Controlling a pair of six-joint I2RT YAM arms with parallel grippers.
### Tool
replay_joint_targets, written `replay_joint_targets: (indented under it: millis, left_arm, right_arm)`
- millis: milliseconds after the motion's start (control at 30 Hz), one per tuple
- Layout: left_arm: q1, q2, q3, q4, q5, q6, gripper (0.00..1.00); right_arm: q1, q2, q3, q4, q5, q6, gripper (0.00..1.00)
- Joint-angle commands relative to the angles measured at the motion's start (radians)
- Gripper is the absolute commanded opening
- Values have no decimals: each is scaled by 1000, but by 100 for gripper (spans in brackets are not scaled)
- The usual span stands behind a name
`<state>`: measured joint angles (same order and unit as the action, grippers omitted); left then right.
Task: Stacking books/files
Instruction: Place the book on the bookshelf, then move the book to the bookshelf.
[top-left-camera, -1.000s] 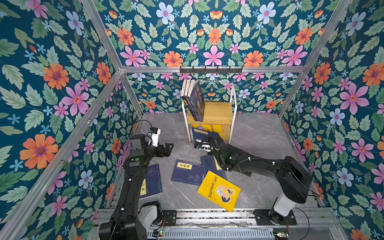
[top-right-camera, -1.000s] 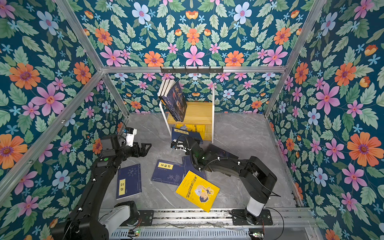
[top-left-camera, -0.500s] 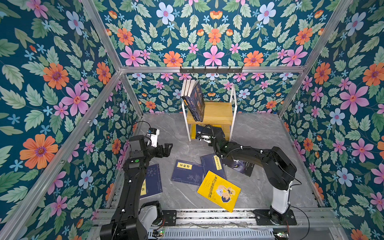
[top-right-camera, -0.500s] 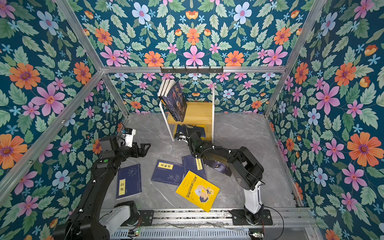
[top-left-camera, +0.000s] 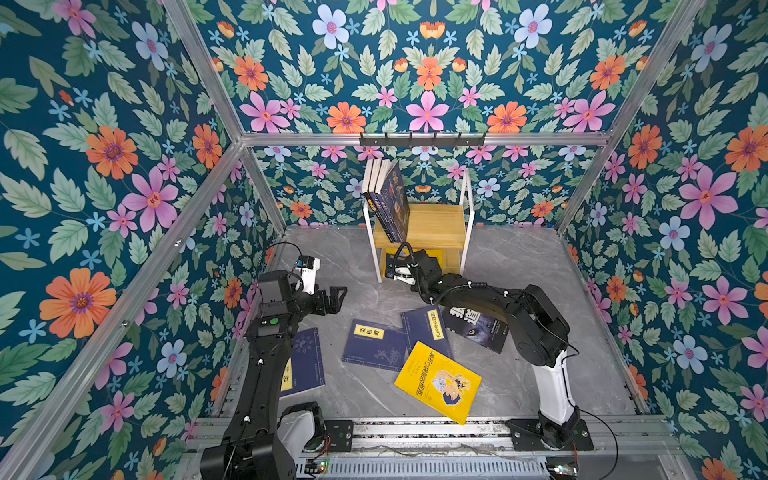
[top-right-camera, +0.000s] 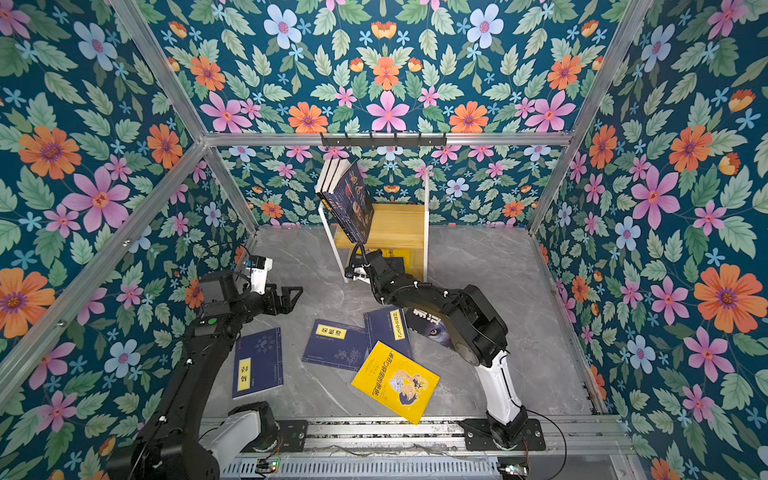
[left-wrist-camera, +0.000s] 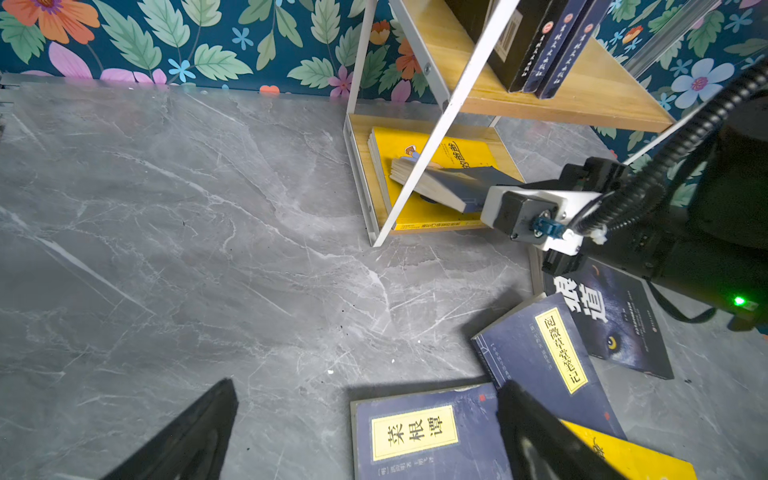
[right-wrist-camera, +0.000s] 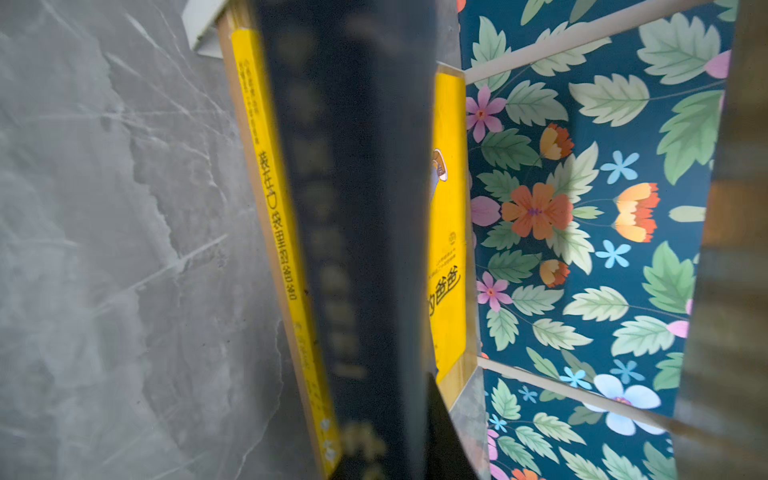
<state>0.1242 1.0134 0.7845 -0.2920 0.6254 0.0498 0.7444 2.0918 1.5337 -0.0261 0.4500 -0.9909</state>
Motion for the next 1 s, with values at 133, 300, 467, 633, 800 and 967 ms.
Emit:
replay_joint_targets:
  millis: [133, 300, 467, 633, 800, 967]
  left_arm:
    - [2, -6, -3, 27, 28, -13, 100]
    - [2, -6, 5, 22, 23, -15, 100]
    - [3, -5, 9, 12, 36, -23, 100]
    - [3, -8, 2, 22, 39, -28, 100]
    - [8, -11, 4, 22, 37, -28, 100]
    - [9, -6, 7, 14, 35, -23, 100]
  right_arm:
    - [-15, 22, 86, -267, -130, 119, 47]
    - [-23, 26, 131, -371, -194, 160, 53]
    - [-40, 32, 201, -490, -276, 246, 61]
    - [-54, 48, 248, -545, -381, 302, 68]
    - [-57, 79, 281, -571, -413, 298, 69]
    - [-57, 102, 307, -586, -410, 294, 69]
